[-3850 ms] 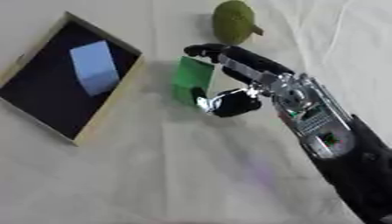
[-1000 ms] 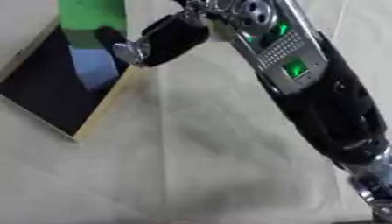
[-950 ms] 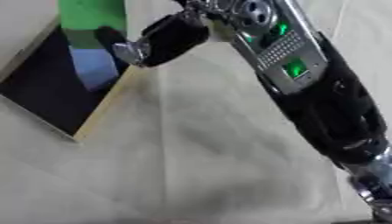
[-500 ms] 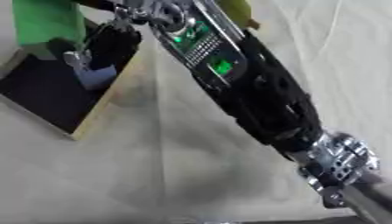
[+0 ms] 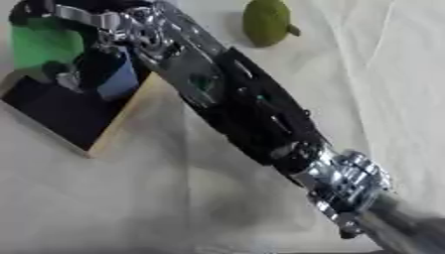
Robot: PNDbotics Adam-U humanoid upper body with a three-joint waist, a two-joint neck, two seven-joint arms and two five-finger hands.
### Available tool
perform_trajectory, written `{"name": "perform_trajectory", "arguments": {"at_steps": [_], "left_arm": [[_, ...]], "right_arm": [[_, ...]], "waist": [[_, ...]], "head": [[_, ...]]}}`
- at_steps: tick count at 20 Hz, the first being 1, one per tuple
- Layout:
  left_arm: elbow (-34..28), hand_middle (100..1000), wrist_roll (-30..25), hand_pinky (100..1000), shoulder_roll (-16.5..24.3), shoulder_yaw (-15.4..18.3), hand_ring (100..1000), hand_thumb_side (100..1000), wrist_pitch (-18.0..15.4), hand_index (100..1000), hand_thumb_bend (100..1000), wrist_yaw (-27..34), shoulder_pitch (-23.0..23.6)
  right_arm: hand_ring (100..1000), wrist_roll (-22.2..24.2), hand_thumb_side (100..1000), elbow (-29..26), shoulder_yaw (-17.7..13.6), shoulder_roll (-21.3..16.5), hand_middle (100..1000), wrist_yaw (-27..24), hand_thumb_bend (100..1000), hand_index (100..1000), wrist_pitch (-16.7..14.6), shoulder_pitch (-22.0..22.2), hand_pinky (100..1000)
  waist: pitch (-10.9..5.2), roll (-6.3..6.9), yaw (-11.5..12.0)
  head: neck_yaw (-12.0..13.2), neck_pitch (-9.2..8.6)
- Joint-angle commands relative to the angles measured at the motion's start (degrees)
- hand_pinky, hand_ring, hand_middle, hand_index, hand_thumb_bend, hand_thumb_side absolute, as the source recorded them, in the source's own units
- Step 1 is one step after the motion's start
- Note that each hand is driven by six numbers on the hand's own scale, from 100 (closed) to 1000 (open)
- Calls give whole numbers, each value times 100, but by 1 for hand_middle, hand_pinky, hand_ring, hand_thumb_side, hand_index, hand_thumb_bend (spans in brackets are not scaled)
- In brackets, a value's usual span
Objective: Pick up objects on the table and place them in the box.
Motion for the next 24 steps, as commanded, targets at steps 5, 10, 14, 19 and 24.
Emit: {"name": "perform_trajectory", "arguments": {"at_steps": [5,10,14,19,24], "left_arm": [[-87,774,-30,766,137,35,800,764,-5,809,277,40,-52],[-87,774,-27,766,130,34,800,764,-2,809,277,36,-42],[-87,774,-28,766,125,31,800,765,-4,809,276,38,-40],[-87,774,-29,766,122,29,801,763,-3,809,277,40,-35],[-87,774,-31,767,121,31,800,763,-4,809,279,44,-30]], "right_arm": [[788,-164,170,422,61,148,458,371,100,781,-213,-30,869],[874,-85,301,506,130,158,624,604,100,851,-506,-13,876],[1000,245,401,433,160,145,910,695,100,961,-857,-24,944],[1000,751,492,233,97,109,1000,686,100,1000,-1230,-48,1000],[1000,948,515,68,-3,82,1000,408,100,1000,-1232,-43,1000]], "waist": [[-221,-53,39],[-220,-49,21],[-216,-38,8],[-220,-26,-11],[-227,-17,-22]], "head": [[-16,-83],[9,-79],[5,-74],[20,-79],[17,-88]]}}
